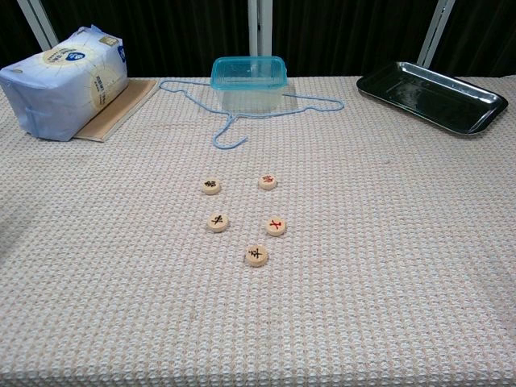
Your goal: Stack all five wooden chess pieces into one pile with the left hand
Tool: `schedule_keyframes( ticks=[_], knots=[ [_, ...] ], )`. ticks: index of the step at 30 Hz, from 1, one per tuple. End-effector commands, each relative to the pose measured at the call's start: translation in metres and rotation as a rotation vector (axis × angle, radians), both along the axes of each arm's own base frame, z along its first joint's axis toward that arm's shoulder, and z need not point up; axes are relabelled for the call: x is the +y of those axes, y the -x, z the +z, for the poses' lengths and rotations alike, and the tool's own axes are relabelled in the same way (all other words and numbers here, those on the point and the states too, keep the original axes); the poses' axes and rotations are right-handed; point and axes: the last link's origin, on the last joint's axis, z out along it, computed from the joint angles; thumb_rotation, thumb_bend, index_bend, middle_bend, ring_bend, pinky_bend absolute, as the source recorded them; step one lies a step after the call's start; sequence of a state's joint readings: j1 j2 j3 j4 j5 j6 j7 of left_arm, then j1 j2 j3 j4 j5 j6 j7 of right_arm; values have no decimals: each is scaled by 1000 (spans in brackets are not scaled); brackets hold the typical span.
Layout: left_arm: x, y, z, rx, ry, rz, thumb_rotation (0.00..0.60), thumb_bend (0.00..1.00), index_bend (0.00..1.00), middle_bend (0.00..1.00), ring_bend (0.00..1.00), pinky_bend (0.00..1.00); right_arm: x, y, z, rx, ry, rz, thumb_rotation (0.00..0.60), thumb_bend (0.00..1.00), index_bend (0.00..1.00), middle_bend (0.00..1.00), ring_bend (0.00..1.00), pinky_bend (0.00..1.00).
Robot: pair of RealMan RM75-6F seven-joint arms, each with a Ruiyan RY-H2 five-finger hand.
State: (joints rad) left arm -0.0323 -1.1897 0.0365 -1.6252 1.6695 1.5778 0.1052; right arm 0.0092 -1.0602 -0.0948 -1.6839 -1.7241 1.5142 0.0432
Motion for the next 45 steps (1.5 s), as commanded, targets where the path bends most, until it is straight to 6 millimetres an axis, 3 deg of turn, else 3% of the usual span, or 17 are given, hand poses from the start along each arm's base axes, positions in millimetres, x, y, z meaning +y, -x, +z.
schedule_keyframes(
  ticks=[1, 11, 14, 21, 26, 31, 36, 45],
  knots=[
    [0, 1, -1, 1, 5, 3, 600, 69, 140, 36, 0, 0, 0, 0, 0, 0, 0, 1, 600, 301, 0, 0, 0, 0],
    [3, -13, -6, -50, 37, -59, 600, 69, 140, 36, 0, 0, 2, -2, 3, -11, 9, 11, 600, 301, 0, 0, 0, 0],
    [13, -27, -9, -89, 62, -100, 600, 69, 140, 36, 0, 0, 0, -2, 3, -8, 7, 9, 600, 301, 0, 0, 0, 0],
    [62, -84, -20, -120, 178, -222, 600, 77, 152, 37, 0, 0, -6, 1, 2, -5, -1, -11, 600, 301, 0, 0, 0, 0],
    [104, -118, -51, -120, 297, -239, 600, 91, 164, 45, 0, 0, -6, 4, 10, -23, 23, -18, 600, 301, 0, 0, 0, 0],
    [132, -142, -90, -55, 363, -249, 600, 95, 181, 62, 0, 0, -4, 5, 18, -43, 45, -17, 600, 301, 0, 0, 0, 0],
    [151, -158, -125, -47, 389, -227, 600, 112, 231, 109, 0, 0, -2, 8, 24, -61, 57, -18, 600, 300, 0, 0, 0, 0],
    [167, -166, -172, -71, 437, -145, 600, 127, 316, 132, 0, 0, 0, 11, 32, -90, 74, -20, 600, 301, 0, 0, 0, 0]
  ],
)
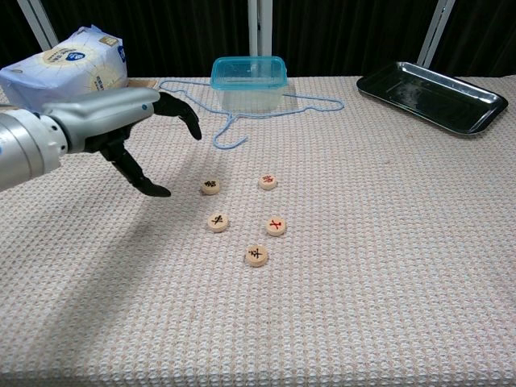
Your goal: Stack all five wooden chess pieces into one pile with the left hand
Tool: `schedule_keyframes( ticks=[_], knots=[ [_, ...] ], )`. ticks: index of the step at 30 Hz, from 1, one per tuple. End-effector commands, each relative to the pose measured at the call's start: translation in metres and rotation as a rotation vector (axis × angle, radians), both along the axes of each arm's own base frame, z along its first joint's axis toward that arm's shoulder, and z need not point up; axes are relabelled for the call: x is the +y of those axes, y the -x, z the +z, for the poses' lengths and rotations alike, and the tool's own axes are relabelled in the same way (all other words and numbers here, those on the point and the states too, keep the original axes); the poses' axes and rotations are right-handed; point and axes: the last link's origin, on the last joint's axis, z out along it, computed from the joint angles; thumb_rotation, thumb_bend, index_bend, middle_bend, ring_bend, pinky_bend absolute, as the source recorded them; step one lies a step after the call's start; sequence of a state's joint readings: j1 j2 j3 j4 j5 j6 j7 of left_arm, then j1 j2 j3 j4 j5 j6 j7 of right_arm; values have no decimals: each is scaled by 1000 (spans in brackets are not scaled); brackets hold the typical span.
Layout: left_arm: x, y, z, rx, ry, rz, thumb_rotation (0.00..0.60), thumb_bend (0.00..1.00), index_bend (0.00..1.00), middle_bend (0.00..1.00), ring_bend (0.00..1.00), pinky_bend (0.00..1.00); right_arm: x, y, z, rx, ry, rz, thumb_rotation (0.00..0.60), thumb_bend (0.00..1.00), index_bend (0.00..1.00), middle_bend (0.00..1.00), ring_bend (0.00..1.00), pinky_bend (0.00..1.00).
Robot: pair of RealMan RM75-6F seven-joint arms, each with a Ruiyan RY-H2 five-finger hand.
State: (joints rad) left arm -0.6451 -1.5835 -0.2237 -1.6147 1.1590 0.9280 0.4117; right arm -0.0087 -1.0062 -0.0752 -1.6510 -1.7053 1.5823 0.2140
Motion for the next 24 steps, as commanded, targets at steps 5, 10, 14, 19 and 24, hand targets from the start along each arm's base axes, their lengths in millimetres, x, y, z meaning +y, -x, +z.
schedule_keyframes(
  ticks=[5, 10, 14, 19, 24],
  knots=[
    [11, -3, -29, 34, 28, 30, 600, 139, 349, 133, 0, 0, 2, 2, 4, -12, 7, 3, 600, 301, 0, 0, 0, 0],
    [17, -8, -35, 31, 21, 36, 600, 164, 365, 136, 0, 0, 3, 3, 5, -15, 3, -2, 600, 301, 0, 0, 0, 0],
    [20, -12, -37, 21, 21, 34, 600, 203, 394, 142, 0, 0, 2, 4, 5, -16, 2, -5, 600, 301, 0, 0, 0, 0],
    [23, -15, -41, 27, 28, 34, 600, 215, 408, 143, 0, 0, 1, 4, 4, -13, -5, -7, 600, 301, 0, 0, 0, 0],
    [25, -13, -46, 62, 23, 23, 600, 215, 420, 143, 0, 0, 2, 5, 4, -14, -7, -8, 600, 301, 0, 0, 0, 0]
  ],
)
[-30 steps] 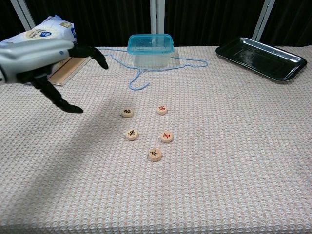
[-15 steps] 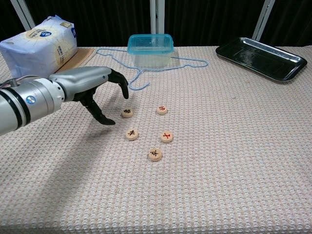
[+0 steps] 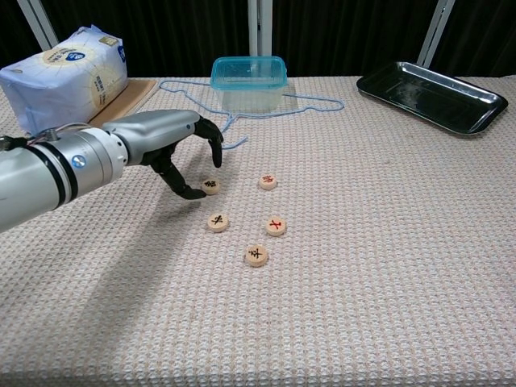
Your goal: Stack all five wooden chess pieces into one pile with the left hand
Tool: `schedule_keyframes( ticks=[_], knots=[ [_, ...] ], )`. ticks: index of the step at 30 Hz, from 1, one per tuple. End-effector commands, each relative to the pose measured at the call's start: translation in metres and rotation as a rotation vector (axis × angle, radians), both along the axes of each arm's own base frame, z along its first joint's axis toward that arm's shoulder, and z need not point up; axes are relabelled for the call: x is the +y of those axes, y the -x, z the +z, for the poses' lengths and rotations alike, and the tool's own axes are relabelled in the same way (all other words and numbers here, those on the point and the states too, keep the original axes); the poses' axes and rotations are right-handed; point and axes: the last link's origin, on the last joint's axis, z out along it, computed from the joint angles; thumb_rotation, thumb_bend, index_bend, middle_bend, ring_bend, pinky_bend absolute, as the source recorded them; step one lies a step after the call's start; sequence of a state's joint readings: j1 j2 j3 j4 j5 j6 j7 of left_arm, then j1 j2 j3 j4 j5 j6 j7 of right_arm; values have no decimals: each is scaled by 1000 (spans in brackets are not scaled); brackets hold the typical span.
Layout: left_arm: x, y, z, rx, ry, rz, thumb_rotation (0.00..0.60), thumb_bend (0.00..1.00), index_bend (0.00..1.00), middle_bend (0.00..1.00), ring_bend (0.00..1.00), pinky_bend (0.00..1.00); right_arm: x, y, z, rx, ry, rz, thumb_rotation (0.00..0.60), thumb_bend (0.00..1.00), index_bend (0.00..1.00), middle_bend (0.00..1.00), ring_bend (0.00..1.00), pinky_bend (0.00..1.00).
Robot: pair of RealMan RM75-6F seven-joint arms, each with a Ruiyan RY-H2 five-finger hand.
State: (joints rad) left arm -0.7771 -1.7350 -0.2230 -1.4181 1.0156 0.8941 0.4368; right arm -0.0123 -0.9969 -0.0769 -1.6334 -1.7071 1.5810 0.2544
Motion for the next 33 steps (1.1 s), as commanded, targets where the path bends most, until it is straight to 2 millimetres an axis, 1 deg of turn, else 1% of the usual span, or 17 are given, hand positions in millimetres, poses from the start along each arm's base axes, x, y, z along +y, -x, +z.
schedule_keyframes(
  ticks=[1, 9, 22, 29, 33],
  knots=[
    [1, 1, -2, 28, -8, -18, 600, 215, 424, 143, 0, 0, 0, 0, 0, -1, 0, -1, 600, 301, 0, 0, 0, 0],
    [1, -4, -8, 18, -7, -15, 600, 226, 459, 145, 0, 0, 0, 1, 0, 1, -7, -2, 600, 301, 0, 0, 0, 0],
    [3, -1, -13, 27, 2, -1, 600, 263, 468, 145, 0, 0, -1, 2, 0, 2, -12, -7, 600, 301, 0, 0, 0, 0],
    [4, 0, -14, 30, 7, 8, 600, 308, 486, 145, 0, 0, 0, 2, 0, 2, -14, -6, 600, 301, 0, 0, 0, 0],
    [4, 0, -15, 29, 11, 10, 600, 314, 494, 145, 0, 0, -1, 2, 0, 3, -14, -8, 600, 301, 0, 0, 0, 0]
  ],
)
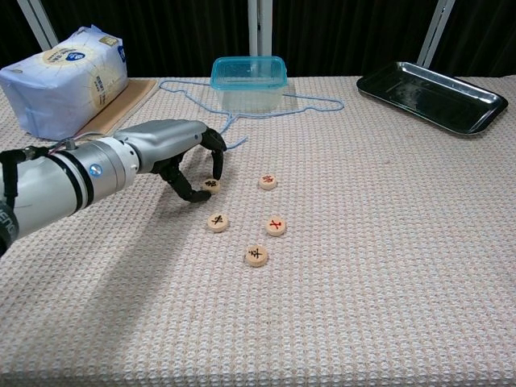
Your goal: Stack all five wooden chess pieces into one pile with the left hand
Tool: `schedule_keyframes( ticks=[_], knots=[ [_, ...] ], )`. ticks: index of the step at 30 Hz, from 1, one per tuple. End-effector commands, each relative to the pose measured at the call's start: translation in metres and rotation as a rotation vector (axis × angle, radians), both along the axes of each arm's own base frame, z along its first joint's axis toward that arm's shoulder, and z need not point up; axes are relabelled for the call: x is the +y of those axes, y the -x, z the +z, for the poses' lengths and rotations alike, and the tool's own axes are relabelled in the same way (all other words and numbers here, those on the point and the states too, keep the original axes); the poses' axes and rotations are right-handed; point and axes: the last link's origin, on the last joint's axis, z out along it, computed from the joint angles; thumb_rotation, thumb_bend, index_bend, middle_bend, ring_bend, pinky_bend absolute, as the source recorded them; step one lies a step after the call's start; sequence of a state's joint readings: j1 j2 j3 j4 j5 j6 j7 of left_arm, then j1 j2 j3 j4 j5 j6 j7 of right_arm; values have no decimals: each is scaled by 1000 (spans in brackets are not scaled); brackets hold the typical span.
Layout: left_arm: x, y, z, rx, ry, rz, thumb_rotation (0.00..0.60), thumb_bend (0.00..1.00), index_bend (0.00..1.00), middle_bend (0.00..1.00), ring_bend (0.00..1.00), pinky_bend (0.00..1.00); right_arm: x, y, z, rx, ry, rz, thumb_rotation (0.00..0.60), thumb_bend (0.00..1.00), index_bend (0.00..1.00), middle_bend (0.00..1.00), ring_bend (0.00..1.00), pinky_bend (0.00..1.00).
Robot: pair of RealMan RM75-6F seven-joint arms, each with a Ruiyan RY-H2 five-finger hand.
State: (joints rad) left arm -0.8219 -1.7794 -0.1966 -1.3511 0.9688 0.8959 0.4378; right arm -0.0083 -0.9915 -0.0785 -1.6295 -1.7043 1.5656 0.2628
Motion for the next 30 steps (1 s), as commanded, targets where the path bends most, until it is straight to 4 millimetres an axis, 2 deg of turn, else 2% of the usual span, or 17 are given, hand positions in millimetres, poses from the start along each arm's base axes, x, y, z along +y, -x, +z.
schedule_keyframes(
  ticks=[1, 5, 9, 12, 16, 23, 30],
  knots=[
    [-1, 0, 0, 0, 2, 1, 600, 316, 498, 146, 0, 0, 0, 0, 0, 0, 0, -1, 600, 301, 0, 0, 0, 0],
    [-3, -4, 3, -9, -4, -10, 600, 318, 503, 146, 0, 0, 0, 0, 1, -2, 2, -1, 600, 301, 0, 0, 0, 0],
    [-7, -12, 19, -46, -33, -31, 600, 315, 503, 146, 0, 0, -1, 1, 0, 0, 1, -4, 600, 301, 0, 0, 0, 0],
    [-17, -18, 34, -61, -52, -55, 600, 315, 503, 146, 0, 0, -1, 0, -1, 3, -2, -2, 600, 301, 0, 0, 0, 0],
    [-33, -22, 44, -77, -44, -74, 600, 315, 505, 150, 0, 0, 0, -2, -1, 5, -4, 3, 600, 301, 0, 0, 0, 0],
    [-60, -21, 34, -69, 6, -121, 600, 315, 506, 154, 0, 0, 2, -1, 2, -1, 14, -1, 600, 301, 0, 0, 0, 0],
    [-60, -16, 18, -68, 28, -105, 600, 315, 507, 155, 0, 0, 2, -1, 2, 0, 11, 1, 600, 302, 0, 0, 0, 0]
  ],
)
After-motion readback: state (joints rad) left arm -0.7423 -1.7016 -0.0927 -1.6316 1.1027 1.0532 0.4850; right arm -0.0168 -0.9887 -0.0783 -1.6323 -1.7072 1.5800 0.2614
